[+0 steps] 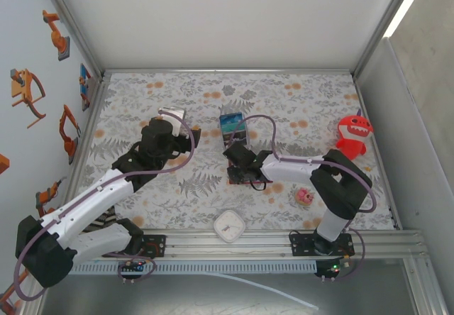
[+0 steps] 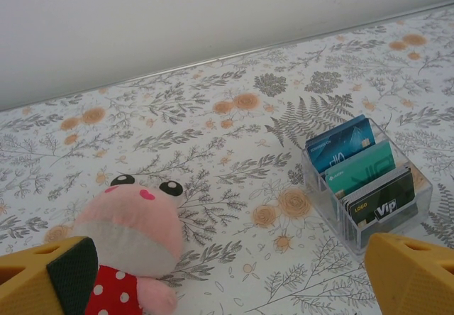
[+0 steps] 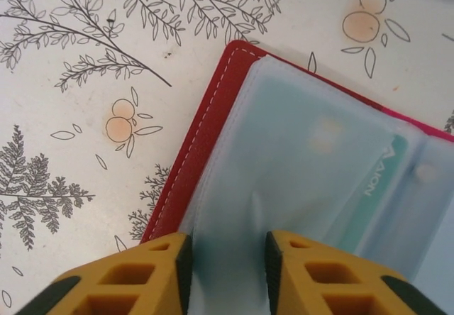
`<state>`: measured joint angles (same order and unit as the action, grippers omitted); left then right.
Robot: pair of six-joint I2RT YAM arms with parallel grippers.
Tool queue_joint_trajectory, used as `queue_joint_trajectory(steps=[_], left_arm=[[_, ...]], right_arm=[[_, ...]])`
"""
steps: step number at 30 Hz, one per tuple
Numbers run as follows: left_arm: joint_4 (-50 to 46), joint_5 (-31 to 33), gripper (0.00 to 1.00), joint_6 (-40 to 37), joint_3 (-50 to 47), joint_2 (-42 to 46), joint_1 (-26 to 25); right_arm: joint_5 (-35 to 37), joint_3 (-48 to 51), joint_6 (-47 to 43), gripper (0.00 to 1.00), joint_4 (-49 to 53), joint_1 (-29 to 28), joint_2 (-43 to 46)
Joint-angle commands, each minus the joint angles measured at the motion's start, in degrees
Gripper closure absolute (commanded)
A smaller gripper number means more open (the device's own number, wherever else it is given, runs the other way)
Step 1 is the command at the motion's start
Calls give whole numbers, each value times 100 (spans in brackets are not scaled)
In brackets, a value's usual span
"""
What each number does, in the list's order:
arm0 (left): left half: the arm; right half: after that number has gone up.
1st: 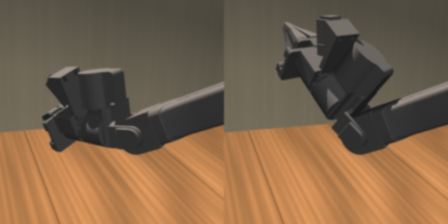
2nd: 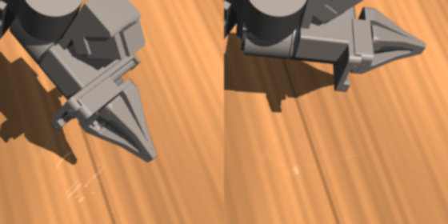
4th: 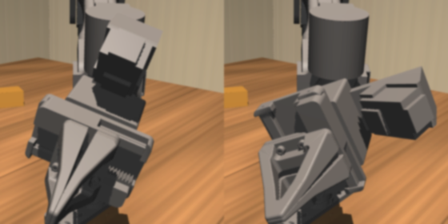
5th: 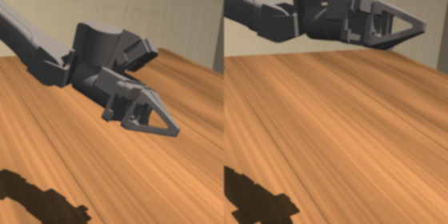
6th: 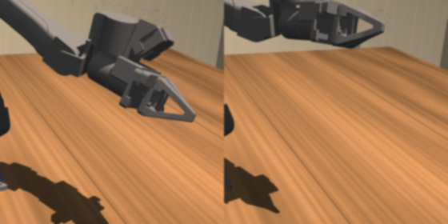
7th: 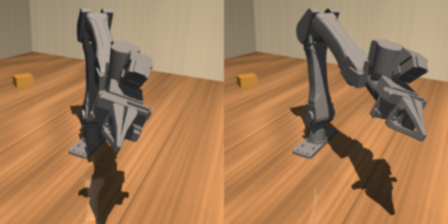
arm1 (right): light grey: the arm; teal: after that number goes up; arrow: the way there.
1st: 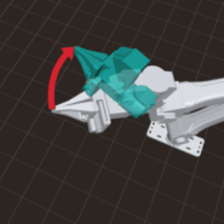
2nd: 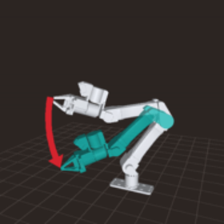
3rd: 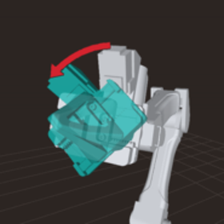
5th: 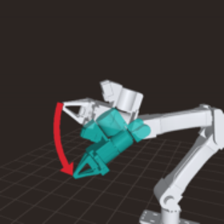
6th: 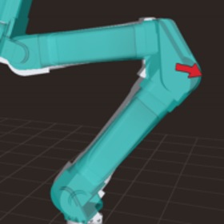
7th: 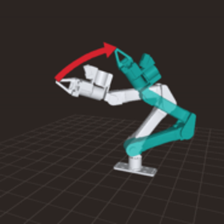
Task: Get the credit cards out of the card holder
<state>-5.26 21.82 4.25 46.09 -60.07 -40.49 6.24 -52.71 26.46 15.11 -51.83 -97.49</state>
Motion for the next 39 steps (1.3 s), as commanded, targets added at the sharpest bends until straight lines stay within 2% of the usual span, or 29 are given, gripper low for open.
queue_joint_trajectory(steps=[1,9,16,19,29,39], left_arm=[[-79,-30,3,44,176,26,-20],[-120,9,3,137,-1,351,-26],[-56,51,3,157,-85,532,-37],[-26,25,3,142,-69,484,-31],[64,-81,3,111,58,206,-64],[15,-20,3,24,77,214,-121]], right_arm=[[-109,278,99,72,48,110,38],[-570,-17,-78,84,62,87,29],[-576,-195,-55,87,113,-158,107],[-328,-107,54,86,187,-158,192],[594,363,558,72,496,-135,812],[1028,566,712,71,747,177,1046]])
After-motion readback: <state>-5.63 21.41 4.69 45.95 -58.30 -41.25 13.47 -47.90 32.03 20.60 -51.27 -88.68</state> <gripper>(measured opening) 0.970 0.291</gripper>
